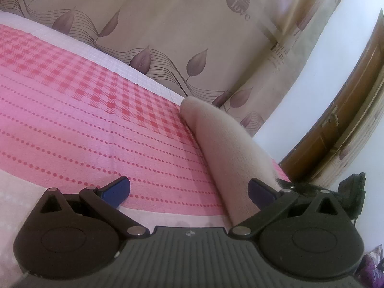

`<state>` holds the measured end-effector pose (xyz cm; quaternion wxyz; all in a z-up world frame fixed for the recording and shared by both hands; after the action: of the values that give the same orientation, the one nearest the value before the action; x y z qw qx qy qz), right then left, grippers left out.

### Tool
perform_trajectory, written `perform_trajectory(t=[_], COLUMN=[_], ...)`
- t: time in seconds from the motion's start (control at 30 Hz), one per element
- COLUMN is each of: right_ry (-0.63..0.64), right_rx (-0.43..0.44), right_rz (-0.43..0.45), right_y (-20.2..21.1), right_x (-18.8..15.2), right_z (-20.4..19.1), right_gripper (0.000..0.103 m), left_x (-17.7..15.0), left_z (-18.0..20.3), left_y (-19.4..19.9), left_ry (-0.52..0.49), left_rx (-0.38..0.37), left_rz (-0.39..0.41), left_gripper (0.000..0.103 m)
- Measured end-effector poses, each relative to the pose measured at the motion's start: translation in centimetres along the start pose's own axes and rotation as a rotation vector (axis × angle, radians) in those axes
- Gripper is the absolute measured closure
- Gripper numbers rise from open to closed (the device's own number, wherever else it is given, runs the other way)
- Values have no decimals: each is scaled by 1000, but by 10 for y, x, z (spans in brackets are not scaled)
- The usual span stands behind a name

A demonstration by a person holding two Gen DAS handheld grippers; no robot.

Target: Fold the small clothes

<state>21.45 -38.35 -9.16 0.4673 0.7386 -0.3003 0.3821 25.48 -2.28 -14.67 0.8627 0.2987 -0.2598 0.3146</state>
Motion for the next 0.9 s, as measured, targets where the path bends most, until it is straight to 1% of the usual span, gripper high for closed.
perform_trajectory(t=[0.07,0.1,0.13,0.17,0.2,0.27,0.3,0.33,0.37,0.4,0.5,0.57,0.6,0.63,0.73,0.77,0.8,0.83,0.87,0.9], right_ry=[11,39,39,16,-21,-33,-18,-12,-8,-1,33,9,6,2,-31,-26,-18,-8,3,19], right_rx=[-28,-58,-71,-61,-47,-34,-9,24,59,69,62,58,33,26,56,64,63,67,78,70], right_rz=[23,28,29,24,30,99,127,132,128,115,49,8,-17,-20,-4,-10,-17,-19,-23,-18], right_y=[6,11,15,19,25,41,48,50,49,46,26,10,4,2,3,0,-1,-3,-5,-6], right_x=[6,9,9,9,7,8,9,9,10,9,5,2,-1,-3,-2,-2,-2,-1,-1,2], right_z=[1,1,3,8,13,14,11,7,2,-2,-10,-9,-6,-5,-3,-4,-5,-8,-11,-15], right_gripper=[61,60,55,40,33,33,33,33,33,33,33,35,36,36,34,35,40,49,65,74], left_x=[0,0,0,0,0,0,0,0,0,0,0,0,0,0,0,0,0,0,0,0], left_z=[0,0,0,0,-1,-1,-1,-1,-1,-1,-1,-1,-1,-1,-2,-1,-1,-1,-1,-2], left_y=[0,0,0,0,0,-1,-1,-1,-2,-2,-1,-1,-1,-1,-1,-2,-1,-1,-1,-1], left_ry=[0,0,0,1,2,1,0,0,0,-1,-1,-2,-2,-2,1,-1,-2,-3,-2,-2], left_rx=[0,0,0,1,0,1,2,3,4,4,5,5,5,5,3,5,5,5,5,5], left_rz=[0,0,0,1,1,1,1,1,0,0,1,1,1,1,1,1,0,0,1,1], left_gripper=[0,0,0,0,0,0,0,0,0,0,0,0,0,0,0,0,0,0,0,0])
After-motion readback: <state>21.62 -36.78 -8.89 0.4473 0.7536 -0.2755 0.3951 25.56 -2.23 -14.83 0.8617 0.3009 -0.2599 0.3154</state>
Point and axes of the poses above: each gripper's, at about its wrist camera, not at the fingertips, and y roughly against the way its jaws point, z to its right, x to its top, the point moved 3 cm from there along -y, roughly the way its jaws point, and after that the axes turned 11 degrees about y, right-handed, at the moved point
